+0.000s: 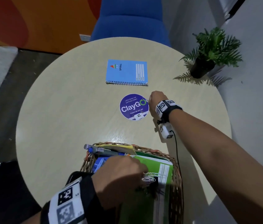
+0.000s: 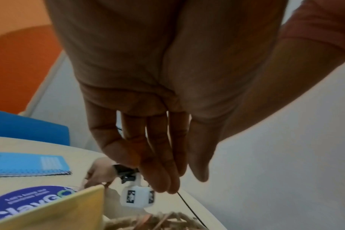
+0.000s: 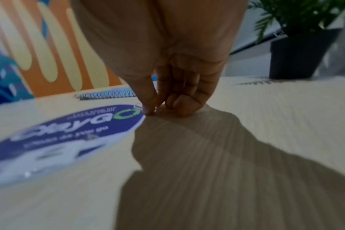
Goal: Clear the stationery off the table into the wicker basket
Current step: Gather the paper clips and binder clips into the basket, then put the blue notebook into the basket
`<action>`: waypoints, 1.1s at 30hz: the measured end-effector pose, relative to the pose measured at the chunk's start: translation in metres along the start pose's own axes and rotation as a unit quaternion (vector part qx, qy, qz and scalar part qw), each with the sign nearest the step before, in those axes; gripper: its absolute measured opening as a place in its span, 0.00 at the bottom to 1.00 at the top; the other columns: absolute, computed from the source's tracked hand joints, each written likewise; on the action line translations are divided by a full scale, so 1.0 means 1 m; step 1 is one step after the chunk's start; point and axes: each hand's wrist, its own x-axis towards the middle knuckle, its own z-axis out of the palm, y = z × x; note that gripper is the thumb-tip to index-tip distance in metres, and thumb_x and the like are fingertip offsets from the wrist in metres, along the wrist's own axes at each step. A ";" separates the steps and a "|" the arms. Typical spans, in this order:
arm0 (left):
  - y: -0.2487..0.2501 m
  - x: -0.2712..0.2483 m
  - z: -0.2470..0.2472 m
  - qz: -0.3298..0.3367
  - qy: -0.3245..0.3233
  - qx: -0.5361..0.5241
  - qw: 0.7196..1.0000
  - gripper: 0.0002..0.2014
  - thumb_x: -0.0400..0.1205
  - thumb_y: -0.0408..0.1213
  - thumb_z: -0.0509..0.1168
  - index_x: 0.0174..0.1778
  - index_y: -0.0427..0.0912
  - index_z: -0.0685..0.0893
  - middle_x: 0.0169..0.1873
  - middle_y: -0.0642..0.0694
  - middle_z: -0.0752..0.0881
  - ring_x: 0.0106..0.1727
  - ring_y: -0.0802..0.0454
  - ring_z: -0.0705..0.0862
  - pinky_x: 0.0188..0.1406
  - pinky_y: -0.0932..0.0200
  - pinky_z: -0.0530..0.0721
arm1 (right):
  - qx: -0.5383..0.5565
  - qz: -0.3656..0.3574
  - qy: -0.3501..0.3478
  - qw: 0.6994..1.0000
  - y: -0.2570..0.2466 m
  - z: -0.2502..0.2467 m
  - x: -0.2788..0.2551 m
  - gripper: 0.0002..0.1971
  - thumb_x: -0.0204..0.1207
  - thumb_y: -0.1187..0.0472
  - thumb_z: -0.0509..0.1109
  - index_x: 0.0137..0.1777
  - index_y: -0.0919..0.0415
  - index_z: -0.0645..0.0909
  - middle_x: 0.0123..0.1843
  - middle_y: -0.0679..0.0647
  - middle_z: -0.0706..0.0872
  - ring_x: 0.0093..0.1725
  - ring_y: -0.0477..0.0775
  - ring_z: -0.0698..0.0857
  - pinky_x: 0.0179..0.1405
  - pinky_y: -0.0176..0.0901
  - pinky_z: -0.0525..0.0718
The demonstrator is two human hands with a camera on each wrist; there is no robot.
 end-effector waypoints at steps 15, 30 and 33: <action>-0.088 -0.029 -0.026 -0.129 0.268 -0.246 0.923 0.06 0.78 0.43 0.70 0.50 0.52 0.88 0.41 0.56 0.90 0.43 0.60 0.88 0.42 0.57 0.87 | 0.122 -0.182 -0.117 0.969 0.024 -0.037 -0.212 0.12 0.71 0.74 0.66 0.40 0.55 0.84 0.37 0.51 0.89 0.36 0.48 0.85 0.42 0.37 0.81; -0.175 0.031 -0.056 -0.215 0.386 -0.403 0.802 0.03 0.80 0.36 0.68 0.43 0.48 0.85 0.42 0.45 0.87 0.48 0.48 0.84 0.49 0.54 0.84 | 0.267 -0.125 -0.022 0.955 0.028 -0.040 -0.195 0.16 0.79 0.70 0.64 0.66 0.60 0.78 0.59 0.52 0.84 0.53 0.50 0.84 0.52 0.37 0.80; -0.205 0.079 -0.062 -0.264 0.390 -0.489 0.734 0.02 0.81 0.33 0.66 0.47 0.42 0.83 0.41 0.45 0.83 0.46 0.49 0.82 0.37 0.63 0.83 | 0.515 0.026 -0.043 0.855 0.015 -0.051 -0.124 0.21 0.80 0.70 0.65 0.72 0.63 0.72 0.66 0.56 0.77 0.57 0.57 0.81 0.54 0.45 0.86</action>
